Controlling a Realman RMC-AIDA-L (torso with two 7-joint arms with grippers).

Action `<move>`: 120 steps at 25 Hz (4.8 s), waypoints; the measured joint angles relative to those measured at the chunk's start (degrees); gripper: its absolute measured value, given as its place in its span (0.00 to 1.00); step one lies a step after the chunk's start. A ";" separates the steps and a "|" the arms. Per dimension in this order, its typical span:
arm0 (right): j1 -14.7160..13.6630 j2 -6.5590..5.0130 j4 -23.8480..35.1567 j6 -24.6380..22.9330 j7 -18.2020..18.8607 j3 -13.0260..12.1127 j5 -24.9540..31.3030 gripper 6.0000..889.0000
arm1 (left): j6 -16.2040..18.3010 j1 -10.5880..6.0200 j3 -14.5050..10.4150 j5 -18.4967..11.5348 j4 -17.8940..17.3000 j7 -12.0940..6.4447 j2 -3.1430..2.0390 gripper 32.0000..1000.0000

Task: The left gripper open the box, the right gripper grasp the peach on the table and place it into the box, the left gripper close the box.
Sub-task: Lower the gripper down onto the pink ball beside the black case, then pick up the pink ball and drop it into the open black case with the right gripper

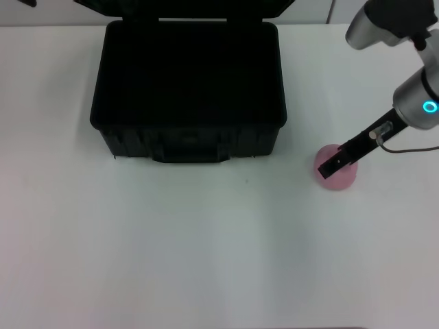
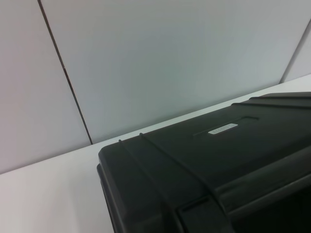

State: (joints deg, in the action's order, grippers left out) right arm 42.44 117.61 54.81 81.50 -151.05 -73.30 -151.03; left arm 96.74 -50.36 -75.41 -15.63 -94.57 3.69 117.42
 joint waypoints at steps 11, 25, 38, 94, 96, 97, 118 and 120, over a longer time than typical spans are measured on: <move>2.99 -0.02 -8.66 -9.11 1.51 -0.09 -1.89 0.95 | 0.03 0.00 -0.08 -0.21 0.00 0.00 0.00 0.36; 5.08 -0.01 -17.45 -15.48 2.92 -0.08 -1.90 0.95 | 0.10 -0.65 -0.41 -0.27 0.00 0.00 0.04 0.36; 5.21 0.22 -19.32 -16.83 3.22 -0.18 -3.39 0.95 | 0.12 -0.71 -0.53 -0.29 0.00 0.00 0.17 0.36; 5.29 0.23 -19.32 -16.33 2.93 -0.17 -3.48 0.17 | -0.25 -0.69 -0.62 -0.29 0.23 -0.22 0.15 0.36; 5.29 0.18 -19.04 -15.87 2.91 -0.09 -3.48 0.15 | -0.25 -0.59 -0.61 -0.29 0.21 -0.31 0.10 0.36; 5.29 0.16 -18.74 -15.35 2.95 0.04 -3.47 0.14 | -0.25 -0.57 -0.61 -0.29 0.22 -0.37 0.10 0.36; 4.49 -1.13 -0.13 0.54 2.93 4.55 -2.96 0.04 | 0.21 -0.15 -0.61 -0.28 0.37 -0.77 0.17 0.36; 4.49 -1.51 1.31 1.86 2.97 5.43 -2.90 0.04 | 0.21 -0.15 -0.61 -0.28 0.41 -0.78 0.15 0.36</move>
State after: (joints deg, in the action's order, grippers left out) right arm 46.93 116.10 56.12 83.36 -148.08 -67.87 -153.93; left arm 96.95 -50.51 -76.03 -15.91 -94.16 2.91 117.58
